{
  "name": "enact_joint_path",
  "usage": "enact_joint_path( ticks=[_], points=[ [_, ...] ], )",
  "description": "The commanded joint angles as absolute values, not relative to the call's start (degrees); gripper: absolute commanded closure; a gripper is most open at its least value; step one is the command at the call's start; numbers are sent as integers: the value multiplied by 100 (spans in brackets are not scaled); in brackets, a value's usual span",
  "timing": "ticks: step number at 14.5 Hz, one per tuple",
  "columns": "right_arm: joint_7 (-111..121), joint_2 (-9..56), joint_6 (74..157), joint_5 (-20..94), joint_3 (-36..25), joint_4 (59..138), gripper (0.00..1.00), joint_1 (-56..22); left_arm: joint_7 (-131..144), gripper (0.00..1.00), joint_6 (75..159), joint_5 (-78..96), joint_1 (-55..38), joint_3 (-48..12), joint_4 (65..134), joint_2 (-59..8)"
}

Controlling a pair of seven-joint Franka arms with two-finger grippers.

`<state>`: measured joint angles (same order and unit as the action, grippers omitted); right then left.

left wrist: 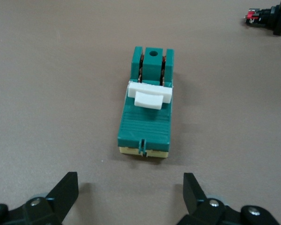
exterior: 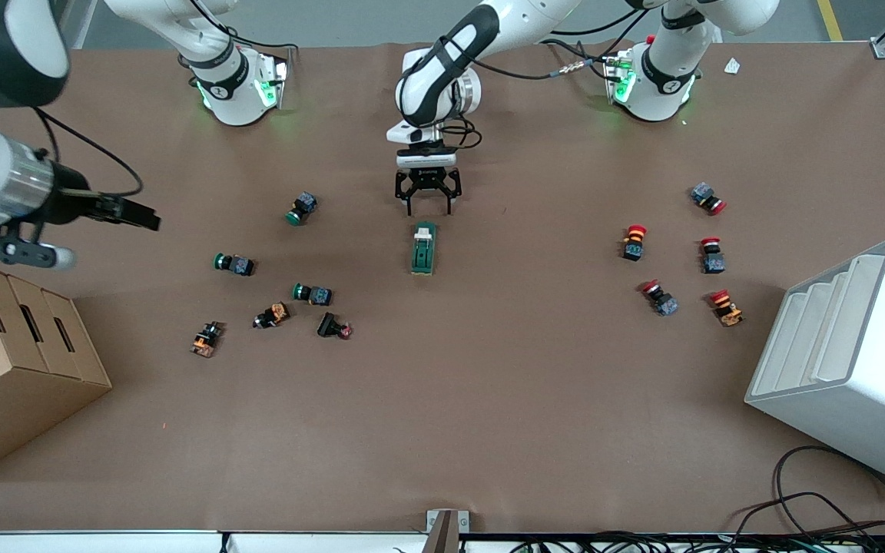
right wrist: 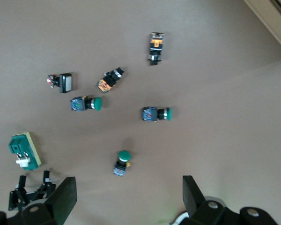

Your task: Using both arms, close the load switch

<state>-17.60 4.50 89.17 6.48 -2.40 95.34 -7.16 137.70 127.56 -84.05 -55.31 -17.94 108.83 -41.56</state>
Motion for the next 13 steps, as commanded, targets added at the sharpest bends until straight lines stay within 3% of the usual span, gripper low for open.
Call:
enact_joint_path(
  ticks=[1,13],
  points=[
    [-2668,395,9525,729,-255,10026,0,-1220,13816,1,12621,-8709,-5590,-1767,10837,-4210],
    [-5183,1704,12346,1889,-255,10985,0,-3312,14247,1,12402,-9966,-5537,-1696,10670,-4464]
  ],
)
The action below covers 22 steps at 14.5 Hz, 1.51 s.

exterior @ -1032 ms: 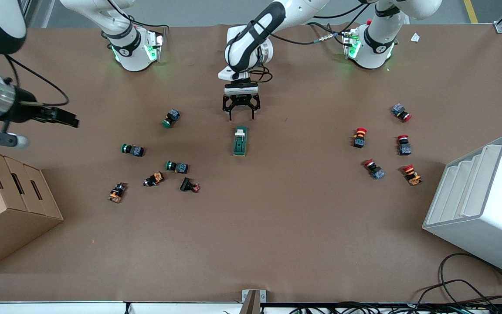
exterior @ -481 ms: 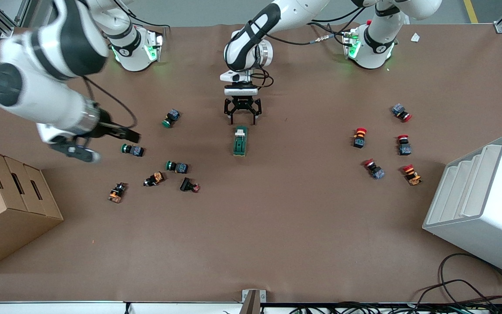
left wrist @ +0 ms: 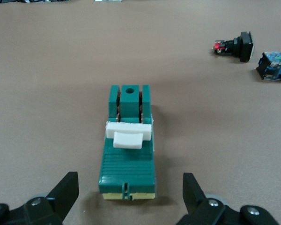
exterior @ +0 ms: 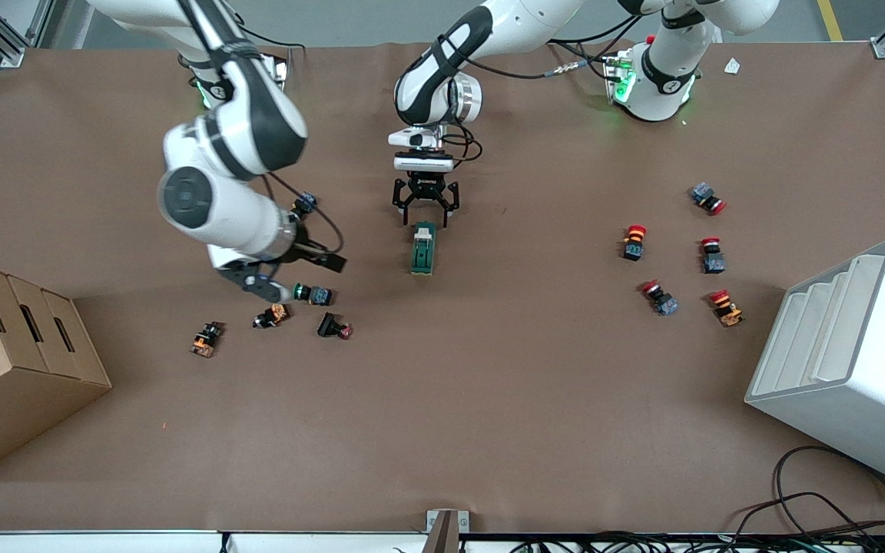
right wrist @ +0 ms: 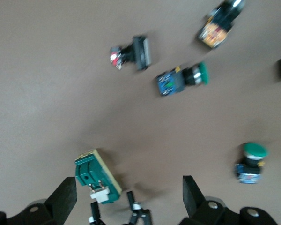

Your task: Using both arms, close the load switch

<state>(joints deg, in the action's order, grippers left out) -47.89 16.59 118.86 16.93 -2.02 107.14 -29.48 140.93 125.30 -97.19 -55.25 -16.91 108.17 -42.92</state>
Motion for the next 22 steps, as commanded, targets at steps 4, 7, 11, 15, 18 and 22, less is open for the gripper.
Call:
enact_joint_path(
  ticks=[4,7,11,15,18,22],
  points=[
    [-6176,2214,13296,1969,-255,11083,0,-3980,14282,1,12287,-10054,-5537,-1688,10626,-4544],
    [-6538,2460,13605,1978,-255,11083,0,-4332,14291,1,12278,-10248,-5537,-1591,10626,-4588],
    [-6601,2698,13815,2363,-255,11083,0,-4719,14422,1,12278,-10248,-5555,-1591,10626,-4588],
    [-6759,3014,14299,2505,-255,11065,0,-4948,14432,1,12278,-10248,-5555,-1591,10626,-4588],
    [-6759,3286,14570,2785,-255,11004,0,-5123,14423,1,12278,-10248,-5555,-1591,10626,-4597],
    [-6759,3586,14994,3129,-255,10847,0,-5283,14423,1,12278,-10248,-5555,-1591,10608,-4623]
  ],
)
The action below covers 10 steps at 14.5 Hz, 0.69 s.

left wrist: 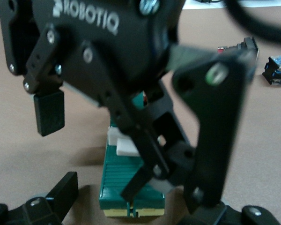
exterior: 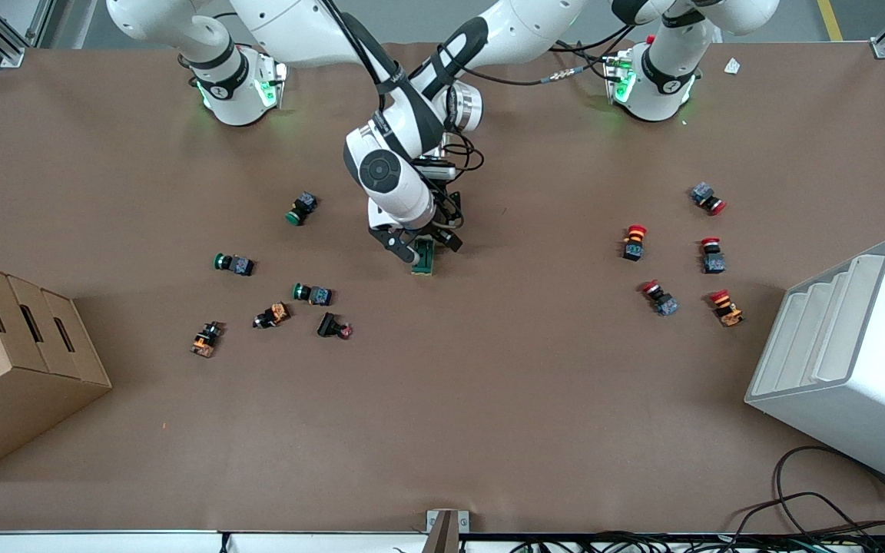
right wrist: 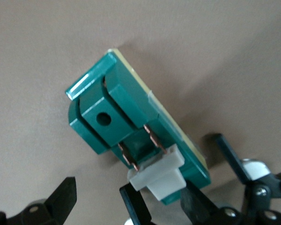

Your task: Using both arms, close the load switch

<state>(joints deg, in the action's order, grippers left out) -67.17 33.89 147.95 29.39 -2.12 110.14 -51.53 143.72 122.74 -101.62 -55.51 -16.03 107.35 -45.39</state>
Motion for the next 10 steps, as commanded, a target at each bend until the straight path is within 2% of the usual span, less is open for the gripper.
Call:
enact_joint_path(
  ticks=[1,3,7,10],
  points=[
    [-6759,3586,14977,3129,-264,10811,0,-5247,14423,1,12278,-10248,-5555,-1591,10608,-4632],
    [-6724,3577,14933,3138,-264,10697,0,-5169,14423,1,12278,-10248,-5555,-1591,10617,-4632],
    [-6680,3542,14240,3050,-308,10354,0,-4949,14440,1,12199,-10239,-5563,-1591,10617,-4641],
    [-6636,3516,14036,2805,-360,10213,0,-4852,14440,1,12199,-10239,-5572,-1591,10617,-4641]
  ],
)
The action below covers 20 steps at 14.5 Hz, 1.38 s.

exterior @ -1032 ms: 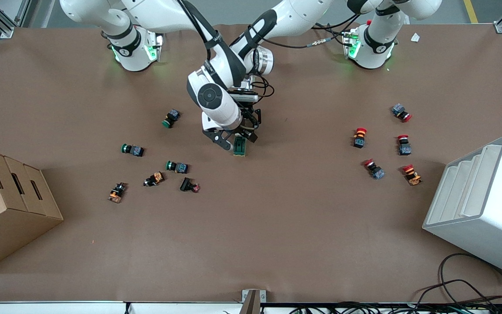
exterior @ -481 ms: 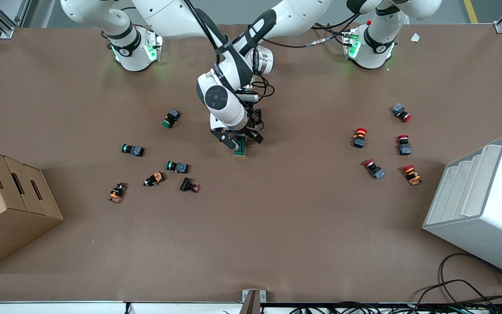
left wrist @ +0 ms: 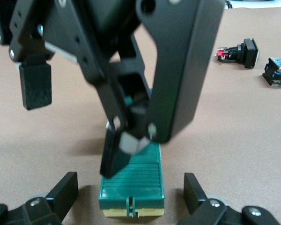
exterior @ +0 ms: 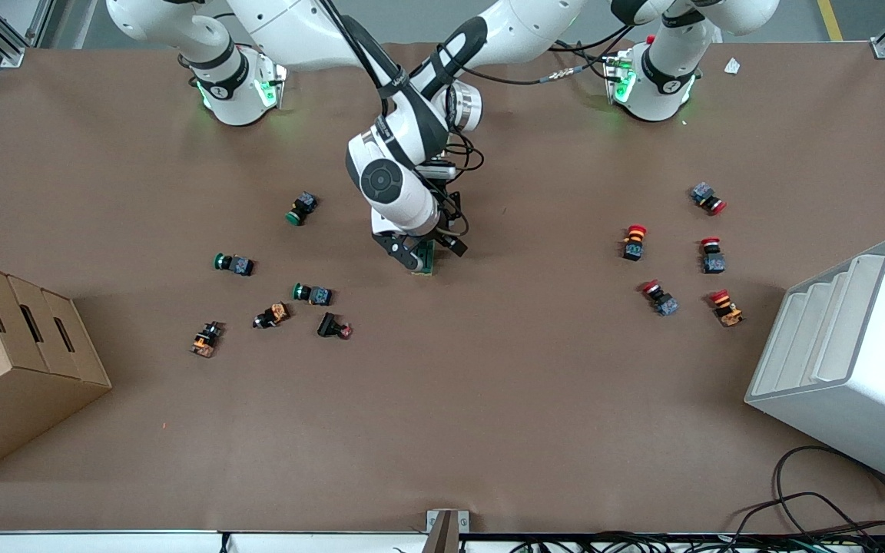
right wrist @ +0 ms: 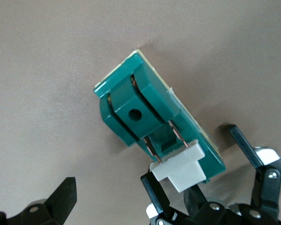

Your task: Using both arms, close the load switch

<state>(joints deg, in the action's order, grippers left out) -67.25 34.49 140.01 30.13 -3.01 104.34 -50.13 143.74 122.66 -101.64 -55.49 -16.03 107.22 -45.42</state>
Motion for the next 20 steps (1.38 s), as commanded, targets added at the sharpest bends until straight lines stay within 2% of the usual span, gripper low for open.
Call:
enact_joint_path(
  ticks=[1,4,14,20],
  points=[
    [-6636,3516,13940,2699,-360,10161,0,-4808,14440,1,12199,-10239,-5564,-1600,10617,-4641],
    [-6636,3542,13597,2602,-360,9862,0,-4650,14440,1,12199,-10239,-5572,-1591,10617,-4641],
    [-6504,3586,13632,2355,-360,9853,0,-4526,14440,1,12199,-10239,-5563,-1591,10582,-4641],
    [-6530,3963,13755,2373,-360,9528,0,-4562,14440,0,12199,-10230,-5537,-1591,10582,-4614]
  ],
)
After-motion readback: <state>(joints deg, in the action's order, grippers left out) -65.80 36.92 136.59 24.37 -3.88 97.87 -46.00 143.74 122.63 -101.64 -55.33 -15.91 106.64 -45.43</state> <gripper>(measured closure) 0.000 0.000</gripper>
